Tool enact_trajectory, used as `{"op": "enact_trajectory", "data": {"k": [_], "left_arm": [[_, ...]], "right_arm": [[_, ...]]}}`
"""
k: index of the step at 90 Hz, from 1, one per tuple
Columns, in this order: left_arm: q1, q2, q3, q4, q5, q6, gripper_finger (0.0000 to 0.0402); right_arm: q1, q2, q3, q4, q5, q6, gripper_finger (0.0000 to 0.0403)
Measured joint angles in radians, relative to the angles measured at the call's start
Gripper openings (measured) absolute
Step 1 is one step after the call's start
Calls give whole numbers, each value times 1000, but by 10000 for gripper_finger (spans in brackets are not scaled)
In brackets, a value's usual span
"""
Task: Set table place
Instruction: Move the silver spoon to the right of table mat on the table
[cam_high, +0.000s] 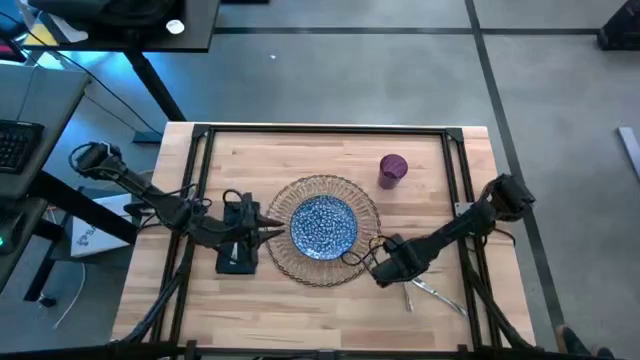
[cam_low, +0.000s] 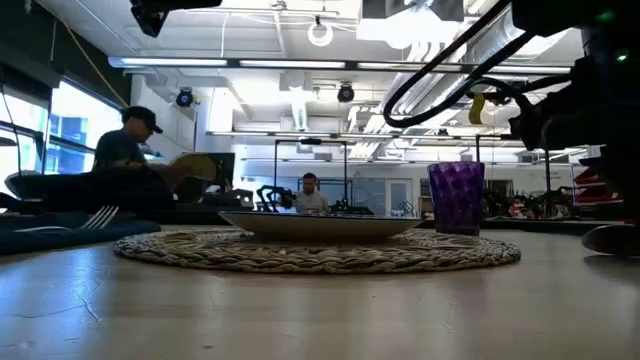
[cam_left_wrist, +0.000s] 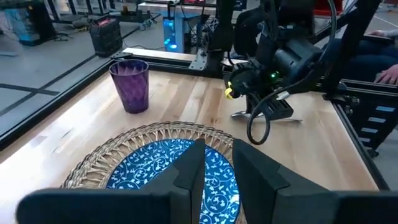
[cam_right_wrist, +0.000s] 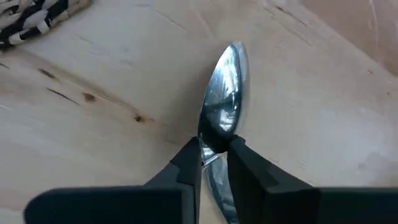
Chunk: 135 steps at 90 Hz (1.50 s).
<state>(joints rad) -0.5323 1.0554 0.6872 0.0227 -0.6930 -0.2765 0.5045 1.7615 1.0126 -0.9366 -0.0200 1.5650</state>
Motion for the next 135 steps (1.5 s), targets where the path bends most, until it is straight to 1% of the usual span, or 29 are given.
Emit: {"op": "enact_trajectory", "data": {"k": [17, 48, 69, 95, 109, 121, 130, 135], "left_arm": [[-1, 0, 0, 1, 0, 0, 65], [-1, 0, 0, 1, 1, -4, 65], [-10, 0, 0, 0, 0, -7, 65], [-21, 0, 0, 0, -1, -8, 65], [-29, 0, 0, -1, -1, -9, 65], [-44, 0, 0, -2, -2, -8, 65], [-53, 0, 0, -2, -11, -8, 65], [-53, 0, 0, -2, -17, -8, 65]], "right_arm": [[0, -1, 0, -6, -10, 8, 11], [2, -8, 0, -4, -16, 32, 2], [13, -45, 0, 1, 23, 53, 1], [13, -73, 0, 14, 32, 49, 1], [19, -73, 0, 38, 100, 18, 0], [28, -73, 0, 91, 135, -75, 18], [40, -73, 1, 98, 135, -163, 52], [54, -73, 1, 90, 144, -220, 77]]}}
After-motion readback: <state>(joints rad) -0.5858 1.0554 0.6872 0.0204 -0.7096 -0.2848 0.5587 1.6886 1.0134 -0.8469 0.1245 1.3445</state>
